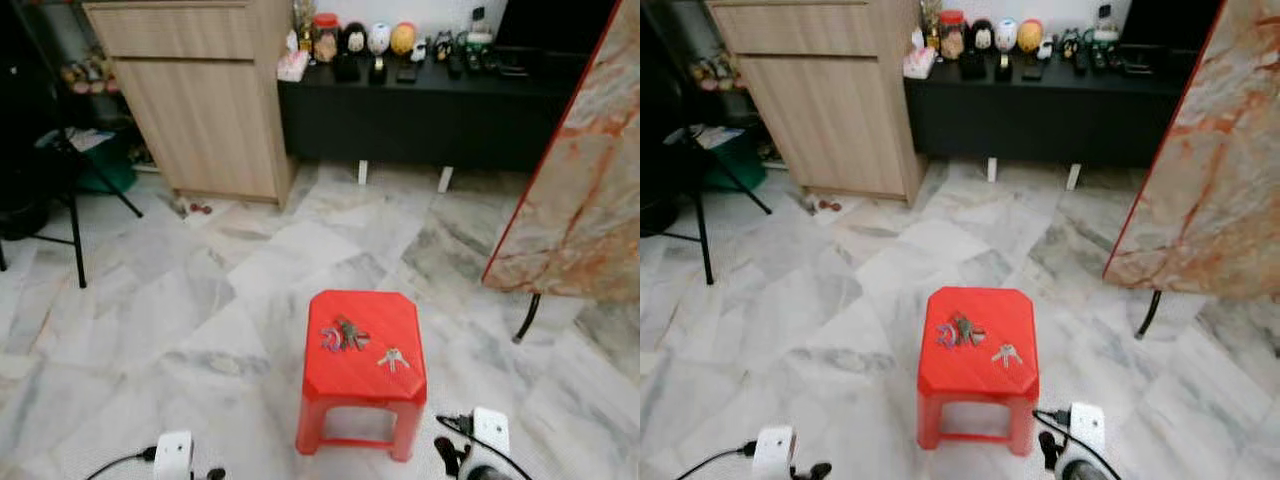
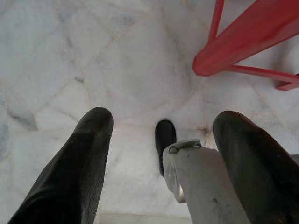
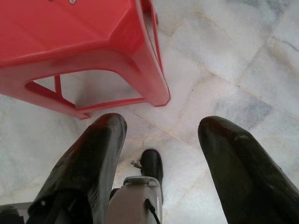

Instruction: Hang keys on a hook

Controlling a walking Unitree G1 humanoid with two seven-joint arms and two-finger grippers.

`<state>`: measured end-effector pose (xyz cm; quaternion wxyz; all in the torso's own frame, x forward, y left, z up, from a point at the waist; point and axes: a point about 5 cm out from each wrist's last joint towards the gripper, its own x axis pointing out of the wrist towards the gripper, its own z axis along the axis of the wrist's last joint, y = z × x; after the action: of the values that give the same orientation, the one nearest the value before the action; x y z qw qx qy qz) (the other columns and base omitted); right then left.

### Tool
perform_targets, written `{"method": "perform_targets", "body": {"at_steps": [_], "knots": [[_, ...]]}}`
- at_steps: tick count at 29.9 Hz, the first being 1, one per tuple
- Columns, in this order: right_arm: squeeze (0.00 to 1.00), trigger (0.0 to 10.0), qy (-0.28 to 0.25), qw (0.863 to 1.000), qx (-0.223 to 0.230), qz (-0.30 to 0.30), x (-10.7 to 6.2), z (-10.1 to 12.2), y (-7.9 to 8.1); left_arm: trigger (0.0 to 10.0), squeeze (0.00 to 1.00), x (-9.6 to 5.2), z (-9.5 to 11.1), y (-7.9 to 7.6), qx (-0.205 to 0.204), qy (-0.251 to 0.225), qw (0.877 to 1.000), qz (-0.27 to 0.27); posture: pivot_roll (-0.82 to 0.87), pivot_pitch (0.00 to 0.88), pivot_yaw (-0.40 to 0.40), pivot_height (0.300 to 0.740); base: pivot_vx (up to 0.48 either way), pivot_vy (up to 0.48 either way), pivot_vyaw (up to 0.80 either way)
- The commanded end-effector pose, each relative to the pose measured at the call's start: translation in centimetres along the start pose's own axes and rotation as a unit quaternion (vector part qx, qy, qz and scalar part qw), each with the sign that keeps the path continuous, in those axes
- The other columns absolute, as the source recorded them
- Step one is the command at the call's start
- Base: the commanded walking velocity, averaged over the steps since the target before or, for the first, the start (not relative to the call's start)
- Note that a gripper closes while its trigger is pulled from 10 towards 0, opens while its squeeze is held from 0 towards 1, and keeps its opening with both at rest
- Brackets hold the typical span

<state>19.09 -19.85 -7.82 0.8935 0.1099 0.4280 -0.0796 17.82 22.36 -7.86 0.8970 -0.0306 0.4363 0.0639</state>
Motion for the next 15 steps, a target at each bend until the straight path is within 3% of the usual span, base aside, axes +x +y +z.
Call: {"method": "perform_targets", "body": {"at_steps": [1, 15], "knots": [[0.00, 10.0, 0.005, 1.000, 0.001, -0.001, -0.03, -0.26, 0.00, 10.0, 0.00, -0.18, -0.62, 0.39, 0.000, 0.009, 1.000, 0.006, 0.06, 0.050, 0.010, 0.740, 0.000, 0.000, 0.00], [0.00, 10.0, 0.001, 1.000, 0.004, 0.000, 0.02, -0.14, 0.24, 10.0, 0.00, -0.13, -0.36, 0.41, 0.004, 0.006, 1.000, 0.005, 0.06, 0.040, 0.010, 0.740, 0.000, 0.000, 0.00]]}}
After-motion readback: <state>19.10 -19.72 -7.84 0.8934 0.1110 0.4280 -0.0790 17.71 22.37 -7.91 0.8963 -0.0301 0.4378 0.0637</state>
